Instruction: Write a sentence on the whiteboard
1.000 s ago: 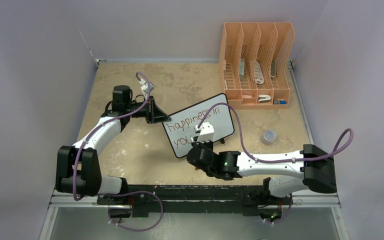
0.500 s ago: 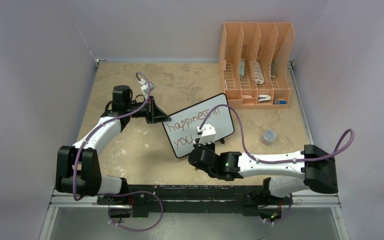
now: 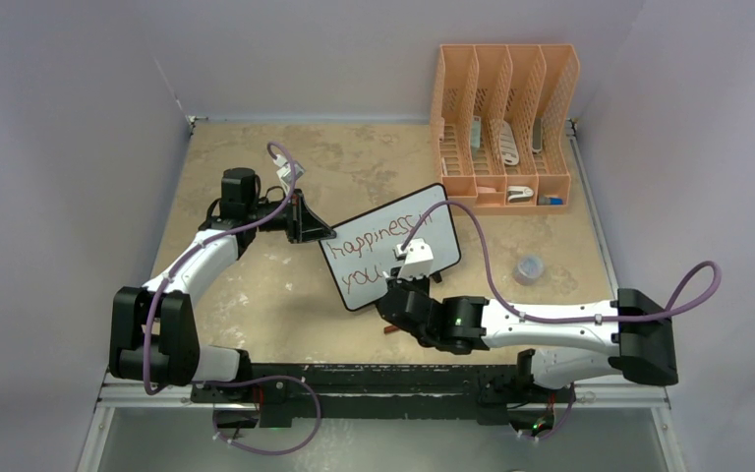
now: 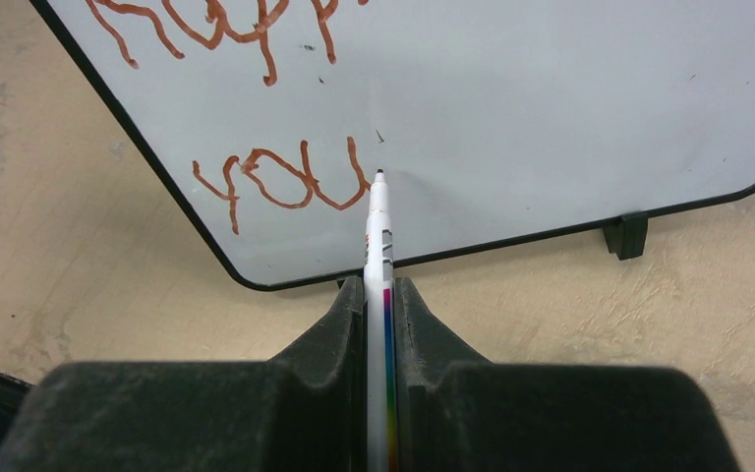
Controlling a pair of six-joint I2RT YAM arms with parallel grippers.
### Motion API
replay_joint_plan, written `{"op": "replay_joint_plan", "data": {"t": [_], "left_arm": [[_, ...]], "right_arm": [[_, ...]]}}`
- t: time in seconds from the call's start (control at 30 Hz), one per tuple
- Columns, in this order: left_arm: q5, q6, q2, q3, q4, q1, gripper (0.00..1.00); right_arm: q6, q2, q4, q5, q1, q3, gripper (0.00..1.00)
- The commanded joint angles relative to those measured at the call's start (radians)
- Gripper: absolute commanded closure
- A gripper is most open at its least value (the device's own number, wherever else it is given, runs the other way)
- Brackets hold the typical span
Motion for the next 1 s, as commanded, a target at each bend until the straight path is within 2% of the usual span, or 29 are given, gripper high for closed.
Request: {"op": "replay_joint_plan", "data": {"t": [0.0,0.5,0.97], "left_arm": [[-0.076,0.038,0.021,0.0,-0.046,-0.014,1.0],[-0.076,0.04,0.018,0.0,-0.048,-0.014,1.0],[-0.074,0.04,0.018,0.0,-0.048,-0.014,1.0]], "right_arm": [[-0.041,-0.023,0.042,0.014,-0.002,0.019,1.0],[-0.108,0.018,0.127,0.047,-0.019,0.035,1.0],[-0.132,0.04,0.161,0.009,-0.048,0.023,1.0]]}}
